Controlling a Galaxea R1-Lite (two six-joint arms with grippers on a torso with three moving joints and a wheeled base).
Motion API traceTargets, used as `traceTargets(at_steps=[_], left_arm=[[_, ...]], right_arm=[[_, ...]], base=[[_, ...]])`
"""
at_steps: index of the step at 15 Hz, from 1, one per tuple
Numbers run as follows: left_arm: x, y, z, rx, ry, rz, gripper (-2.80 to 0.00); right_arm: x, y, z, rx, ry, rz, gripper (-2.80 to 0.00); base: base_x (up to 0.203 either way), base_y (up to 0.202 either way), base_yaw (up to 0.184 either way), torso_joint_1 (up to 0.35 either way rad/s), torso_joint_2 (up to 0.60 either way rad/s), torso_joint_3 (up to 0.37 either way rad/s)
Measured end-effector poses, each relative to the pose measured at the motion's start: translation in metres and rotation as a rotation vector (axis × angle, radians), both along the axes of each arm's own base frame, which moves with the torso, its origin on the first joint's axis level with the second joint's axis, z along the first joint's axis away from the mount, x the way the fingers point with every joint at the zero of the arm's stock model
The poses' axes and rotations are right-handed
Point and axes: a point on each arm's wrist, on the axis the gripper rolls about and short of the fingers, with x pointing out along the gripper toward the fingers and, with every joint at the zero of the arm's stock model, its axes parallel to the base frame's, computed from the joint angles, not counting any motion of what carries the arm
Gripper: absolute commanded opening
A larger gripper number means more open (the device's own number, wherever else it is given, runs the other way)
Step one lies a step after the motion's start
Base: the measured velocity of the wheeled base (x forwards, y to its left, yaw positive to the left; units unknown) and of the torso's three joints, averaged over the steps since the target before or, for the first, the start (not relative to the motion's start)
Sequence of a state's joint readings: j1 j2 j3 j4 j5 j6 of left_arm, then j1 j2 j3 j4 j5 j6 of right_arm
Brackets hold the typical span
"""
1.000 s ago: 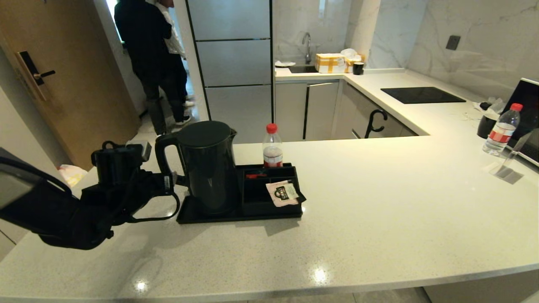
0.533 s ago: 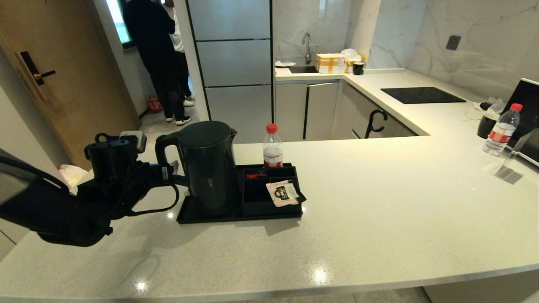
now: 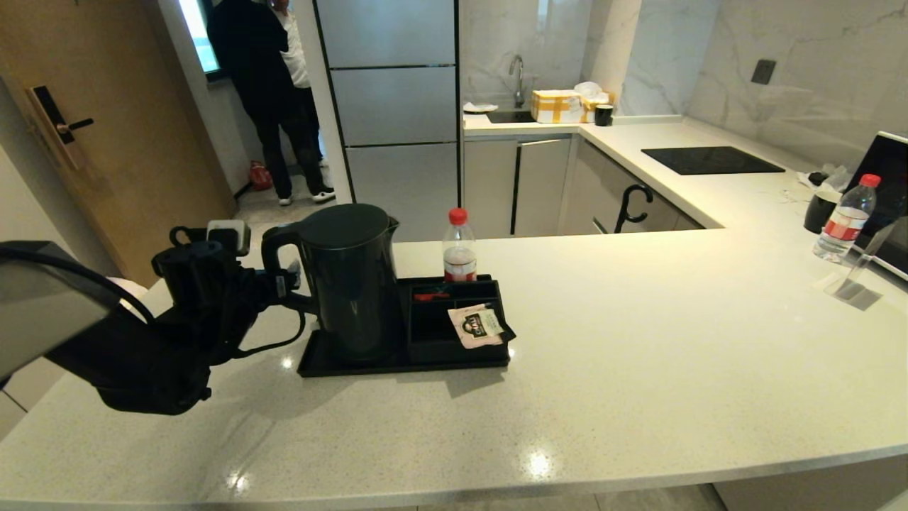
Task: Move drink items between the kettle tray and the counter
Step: Pick up the kettle
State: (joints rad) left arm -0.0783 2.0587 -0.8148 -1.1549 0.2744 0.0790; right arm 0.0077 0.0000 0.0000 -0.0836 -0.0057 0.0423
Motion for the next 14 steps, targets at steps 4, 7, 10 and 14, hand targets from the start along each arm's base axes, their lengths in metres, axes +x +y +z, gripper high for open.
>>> traceTargets(at_steps=[4, 7, 10, 14], left_arm=[[0.01, 0.005, -0.007, 0.021, -0.051, 0.012, 0.0], [0.019, 0.005, -0.014, 0.03, -0.064, 0.013, 0.0], [0.025, 0.004, -0.022, 0.03, -0.054, 0.01, 0.0], [0.031, 0.004, -0.018, 0.028, -0.083, 0.011, 0.0]], right_arm=[[0.0, 0.0, 0.0, 0.0, 0.0, -0.001, -2.8], [0.0, 0.0, 0.0, 0.0, 0.0, 0.0, -2.8], [0.0, 0.0, 0.0, 0.0, 0.0, 0.0, -2.8], [0.0, 0.0, 0.0, 0.0, 0.0, -0.001, -2.8]], base=[[0.0, 0.0, 0.0, 0.0, 0.0, 0.0], [0.0, 0.0, 0.0, 0.0, 0.0, 0.0], [0.0, 0.0, 0.0, 0.0, 0.0, 0.0], [0.0, 0.0, 0.0, 0.0, 0.0, 0.0]])
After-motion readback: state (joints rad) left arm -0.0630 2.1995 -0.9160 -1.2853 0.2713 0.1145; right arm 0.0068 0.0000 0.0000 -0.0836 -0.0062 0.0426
